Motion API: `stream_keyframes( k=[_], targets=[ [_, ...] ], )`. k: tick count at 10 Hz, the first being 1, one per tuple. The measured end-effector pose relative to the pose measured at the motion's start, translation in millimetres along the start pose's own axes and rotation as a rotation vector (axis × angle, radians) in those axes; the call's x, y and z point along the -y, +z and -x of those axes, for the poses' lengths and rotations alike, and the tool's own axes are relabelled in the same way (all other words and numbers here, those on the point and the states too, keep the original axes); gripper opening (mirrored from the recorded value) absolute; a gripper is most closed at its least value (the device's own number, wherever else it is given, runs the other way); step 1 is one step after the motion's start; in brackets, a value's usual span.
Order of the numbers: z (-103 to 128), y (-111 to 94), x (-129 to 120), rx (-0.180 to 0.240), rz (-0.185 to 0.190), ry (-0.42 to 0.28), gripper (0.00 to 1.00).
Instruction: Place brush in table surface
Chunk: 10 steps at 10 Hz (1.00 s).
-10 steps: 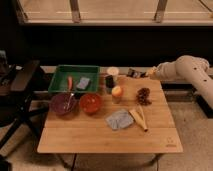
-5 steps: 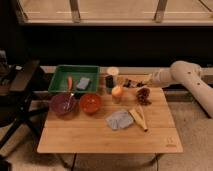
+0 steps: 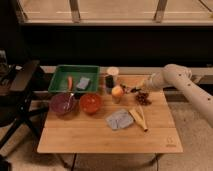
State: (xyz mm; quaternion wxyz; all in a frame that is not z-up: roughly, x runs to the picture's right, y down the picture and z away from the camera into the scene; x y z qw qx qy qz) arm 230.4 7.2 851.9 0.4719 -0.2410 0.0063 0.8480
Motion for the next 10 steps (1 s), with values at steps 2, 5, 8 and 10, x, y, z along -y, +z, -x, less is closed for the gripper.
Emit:
stream_keyframes(
  k=[2,5,8,10],
  targets=[
    [-11.0,7.5,2.9,-0.032,-0.013,0.016,0.53],
    [-20.9,14.1,8.0,-0.058,-0.041,0.026,0.66],
    [-22.2,14.8,10.5,-0.064,-0.050,0.030,0.66],
    [-21.9,14.2,11.8,-0.063,-0.051,0.031,0.66]
  ],
)
